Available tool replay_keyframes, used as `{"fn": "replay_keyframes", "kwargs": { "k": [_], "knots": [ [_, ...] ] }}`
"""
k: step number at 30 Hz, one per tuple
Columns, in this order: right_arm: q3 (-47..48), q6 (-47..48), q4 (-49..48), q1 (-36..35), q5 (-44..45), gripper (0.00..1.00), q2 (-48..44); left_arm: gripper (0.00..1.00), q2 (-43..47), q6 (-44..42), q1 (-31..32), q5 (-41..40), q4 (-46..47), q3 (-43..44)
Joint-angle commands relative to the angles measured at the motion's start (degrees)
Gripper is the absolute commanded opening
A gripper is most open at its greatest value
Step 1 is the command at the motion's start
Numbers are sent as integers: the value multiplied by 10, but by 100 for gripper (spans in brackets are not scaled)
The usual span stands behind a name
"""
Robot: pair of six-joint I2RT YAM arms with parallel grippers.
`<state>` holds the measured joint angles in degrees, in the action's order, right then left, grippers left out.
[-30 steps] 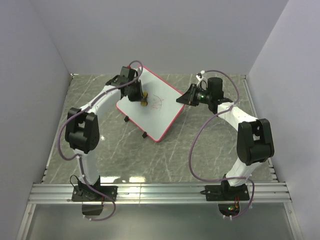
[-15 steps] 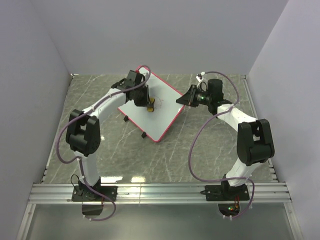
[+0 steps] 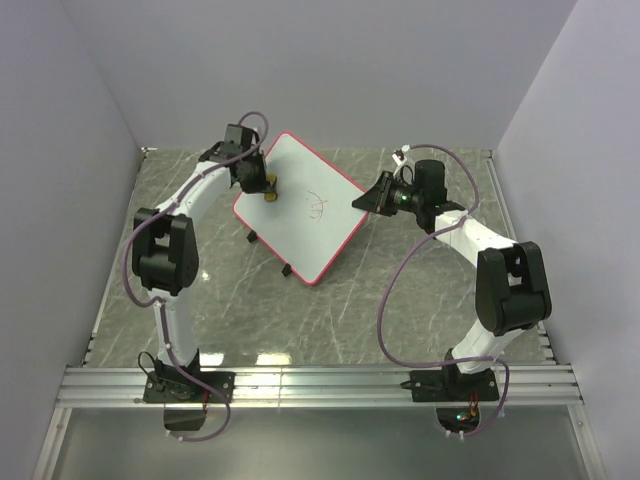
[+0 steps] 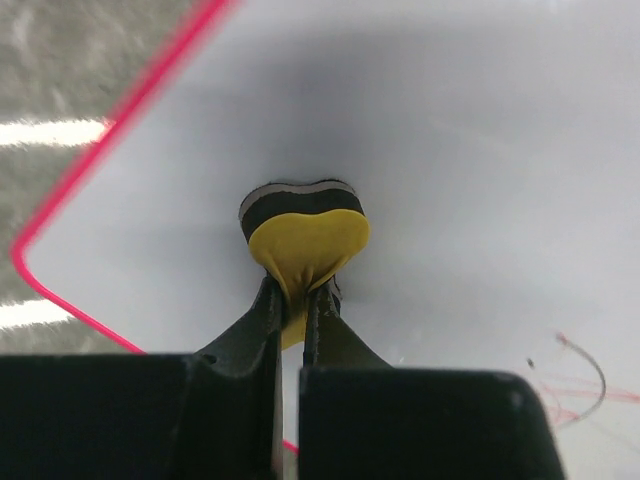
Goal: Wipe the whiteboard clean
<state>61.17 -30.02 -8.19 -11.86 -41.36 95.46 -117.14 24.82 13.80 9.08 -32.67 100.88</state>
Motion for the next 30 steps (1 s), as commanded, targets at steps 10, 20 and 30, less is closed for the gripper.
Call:
{"fn": "replay_keyframes", "kwargs": {
  "k": [10, 20, 30],
  "knots": [
    [-8, 37, 99, -25, 26, 0, 33, 0, 101, -18, 217, 31, 23, -95],
    [-25, 40, 97, -26, 30, 0, 24, 0, 111, 15, 158, 0, 30, -144],
    [-26, 44, 104, -26, 32, 0, 17, 0, 70, 1, 102, -12, 44, -158]
  ]
}}
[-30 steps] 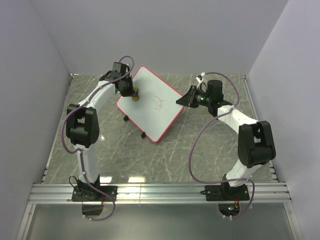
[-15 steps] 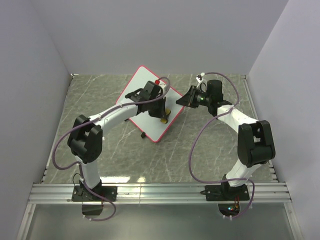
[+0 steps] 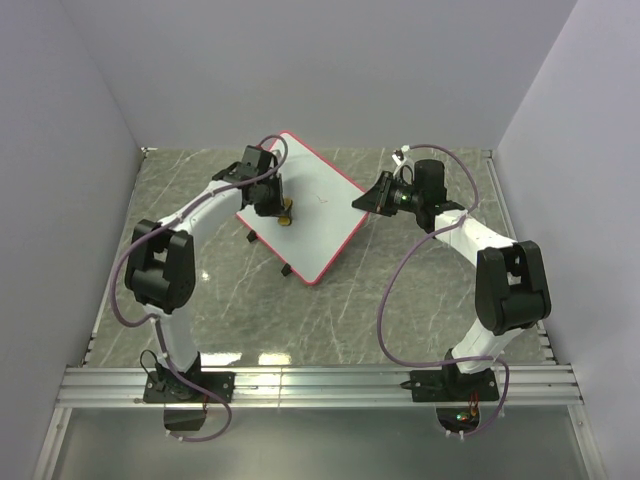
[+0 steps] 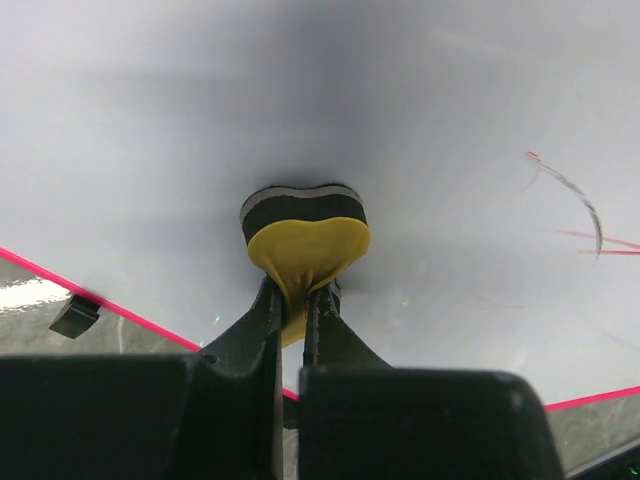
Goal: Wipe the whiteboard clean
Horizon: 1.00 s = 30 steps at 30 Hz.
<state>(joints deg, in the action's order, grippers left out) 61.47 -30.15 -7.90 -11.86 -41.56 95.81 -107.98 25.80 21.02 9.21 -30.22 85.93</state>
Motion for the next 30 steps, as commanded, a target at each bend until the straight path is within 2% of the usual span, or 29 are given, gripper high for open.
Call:
{"fn": "replay_keyframes", "kwargs": {
  "k": [1, 6, 9, 12, 14, 17, 21, 25, 27, 30],
  "knots": [
    [-29, 47, 103, -25, 35, 0, 13, 0, -14, -8, 41, -14, 27, -10],
    [-26, 44, 101, -26, 34, 0, 18, 0, -4, -10, 136, -3, 19, 27],
    [-24, 41, 98, -26, 33, 0, 21, 0, -7, -7, 169, 13, 15, 64],
    [-23, 40, 97, -26, 32, 0, 24, 0, -13, -1, 173, 19, 23, 98],
    [-28, 40, 94, -26, 30, 0, 24, 0, -34, -2, 173, -6, 10, 126],
    [-30, 43, 97, -26, 30, 0, 20, 0, -78, 0, 158, -35, -23, 209],
    [-24, 57, 115, -26, 34, 0, 17, 0, -109, 0, 127, -59, -46, 242],
    [-11, 66, 128, -25, 37, 0, 17, 0, -100, 4, 76, -75, -36, 196],
    [-10, 65, 128, -26, 36, 0, 18, 0, -94, 12, 29, -58, -8, 147],
    [-7, 63, 126, -26, 33, 0, 24, 0, -102, 22, -23, -50, -9, 130]
  ]
}}
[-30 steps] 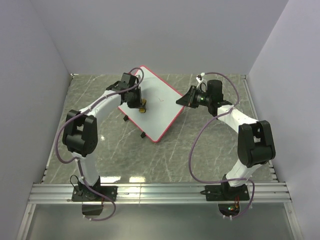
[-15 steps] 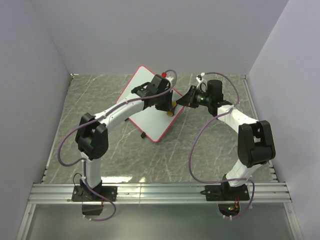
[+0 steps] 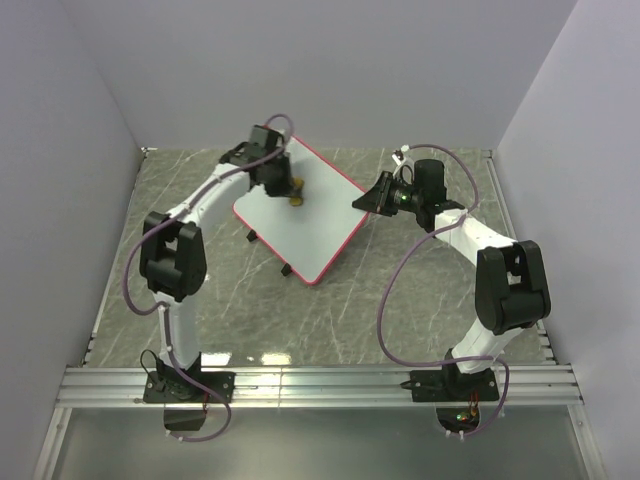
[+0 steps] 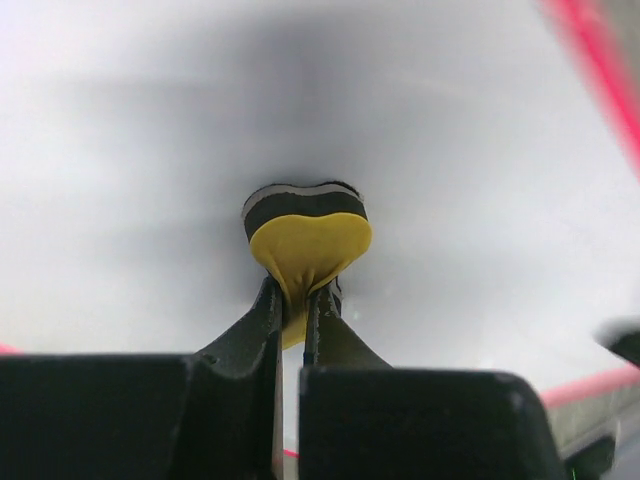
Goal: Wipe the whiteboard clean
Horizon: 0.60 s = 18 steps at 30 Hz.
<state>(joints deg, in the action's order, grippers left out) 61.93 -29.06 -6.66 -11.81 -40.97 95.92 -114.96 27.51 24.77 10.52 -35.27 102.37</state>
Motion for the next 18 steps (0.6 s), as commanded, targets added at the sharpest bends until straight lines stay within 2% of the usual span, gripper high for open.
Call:
{"fn": "replay_keyframes", "kwargs": {
  "k": [1, 4, 7, 11, 18],
  "knots": [
    [-8, 56, 117, -25, 27, 0, 25, 0, -37, 2, -67, -67, 39, -33],
    [4, 62, 127, -25, 27, 0, 30, 0, -36, -11, -76, -77, 40, -39],
    [11, 60, 127, -23, 26, 0, 37, 0, -33, -7, -74, -41, 50, -51],
    [14, 53, 119, -25, 23, 0, 43, 0, -14, -6, -26, -27, 66, -56],
    [17, 50, 117, -24, 26, 0, 45, 0, 3, -16, 65, -14, 37, -1]
  ]
}}
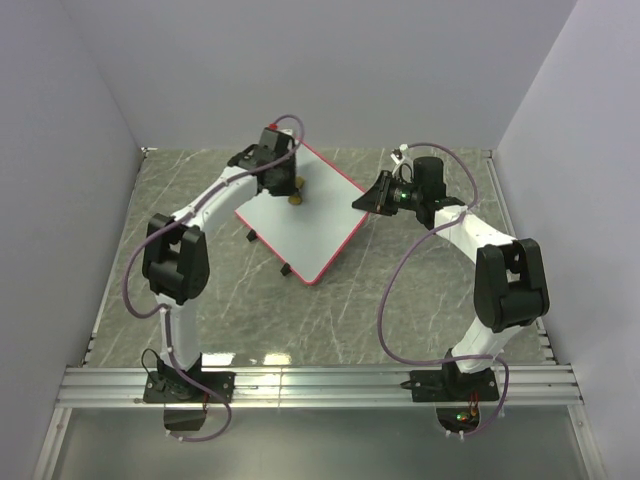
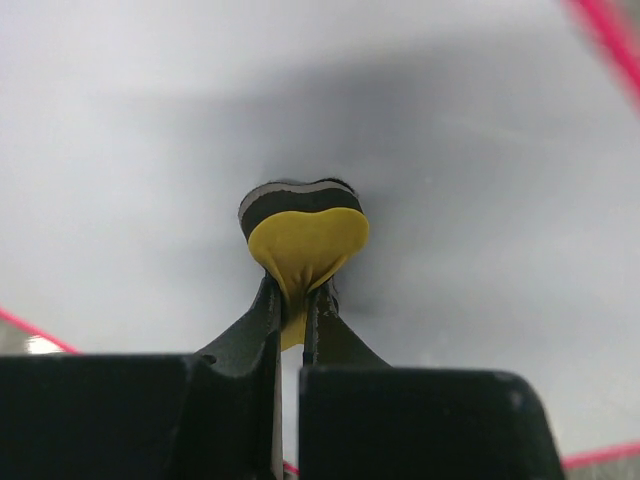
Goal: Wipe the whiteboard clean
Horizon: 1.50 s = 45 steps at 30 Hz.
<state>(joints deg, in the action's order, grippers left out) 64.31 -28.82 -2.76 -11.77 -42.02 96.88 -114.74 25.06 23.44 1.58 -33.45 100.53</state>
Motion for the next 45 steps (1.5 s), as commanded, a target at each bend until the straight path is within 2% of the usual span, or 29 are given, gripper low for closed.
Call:
{"fn": "replay_keyframes", "kwargs": {
  "k": [1, 6, 10, 14, 17, 19, 26, 27, 29, 30, 36, 45],
  "knots": [
    [-6, 47, 78, -26, 38, 0, 34, 0, 5, 13, 80, 77, 17, 18],
    [2, 42, 90, -26, 48, 0, 34, 0, 45, 26, 57, 62, 7, 16],
    [6, 36, 88, -26, 56, 18, 30, 0, 66, 34, 18, 68, 1, 0],
    [23, 34, 95, -25, 61, 25, 29, 0, 93, 35, -2, 64, 4, -24],
    [30, 33, 98, -26, 64, 41, 25, 0, 114, 36, -15, 62, 4, -38],
    [31, 31, 98, -26, 68, 56, 21, 0, 124, 37, -25, 61, 5, -48],
    [35, 24, 95, -26, 70, 73, 10, 0, 153, 33, -47, 61, 5, -71],
    [36, 22, 95, -25, 70, 78, 8, 0, 155, 32, -49, 59, 6, -75],
    [41, 21, 97, -25, 71, 83, -1, 0, 163, 32, -53, 56, 8, -86],
    [44, 20, 99, -26, 71, 90, -5, 0, 166, 32, -55, 55, 9, -91],
    [70, 14, 110, -25, 70, 98, -38, 0, 197, 27, -75, 33, 13, -141],
    [91, 30, 147, -19, 91, 99, -72, 0, 262, 12, -106, -14, 0, -239]
  ]
}}
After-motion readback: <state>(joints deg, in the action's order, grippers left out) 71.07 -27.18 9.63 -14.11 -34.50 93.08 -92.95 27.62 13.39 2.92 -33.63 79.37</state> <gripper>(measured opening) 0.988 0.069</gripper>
